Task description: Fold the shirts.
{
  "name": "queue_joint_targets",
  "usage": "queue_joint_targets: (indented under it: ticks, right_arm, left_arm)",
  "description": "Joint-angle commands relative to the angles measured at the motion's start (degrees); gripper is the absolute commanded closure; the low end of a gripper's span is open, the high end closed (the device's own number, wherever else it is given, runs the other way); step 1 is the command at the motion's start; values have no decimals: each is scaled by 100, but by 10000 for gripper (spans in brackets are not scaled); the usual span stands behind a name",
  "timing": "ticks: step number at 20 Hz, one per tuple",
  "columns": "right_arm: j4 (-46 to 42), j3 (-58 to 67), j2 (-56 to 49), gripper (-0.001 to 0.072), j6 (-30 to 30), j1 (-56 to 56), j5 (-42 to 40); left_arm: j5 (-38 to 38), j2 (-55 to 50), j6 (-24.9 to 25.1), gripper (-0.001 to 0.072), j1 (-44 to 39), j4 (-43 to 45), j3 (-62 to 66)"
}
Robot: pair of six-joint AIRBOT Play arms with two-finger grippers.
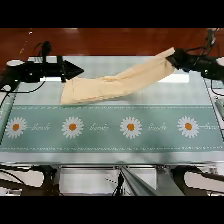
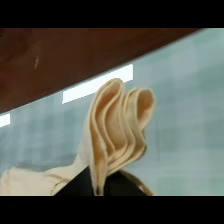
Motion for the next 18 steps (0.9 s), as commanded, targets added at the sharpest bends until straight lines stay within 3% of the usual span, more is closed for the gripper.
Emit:
queue_joint_targets:
  ticks: [1, 5, 8, 12, 16, 18]
  right_arm:
    - [-680, 0, 1281, 683, 256, 310, 348]
    - [-2173, 0, 2243, 683, 1561, 984, 527]
    - [-2601, 0, 2717, 683, 2205, 1480, 660]
    - [-3383, 0, 3136, 683, 3034, 1956, 730]
    - [-4256, -4, 3134, 683, 3169, 1993, 1274]
    - [-5086, -24, 3040, 683, 2765, 2199, 1294]
  left_arm:
    - [1032, 35, 52, 680, -1165, -7, 4]
    - [2428, -74, 48, 681, -2675, -28, 4]
    - [3239, -236, 4, 680, -3501, -70, 4]
    - [3462, -638, -229, 681, -4269, -332, 4]
    - [3668, -461, -129, 684, -3891, -319, 0]
    - [3654, -70, 74, 684, -3285, -179, 0]
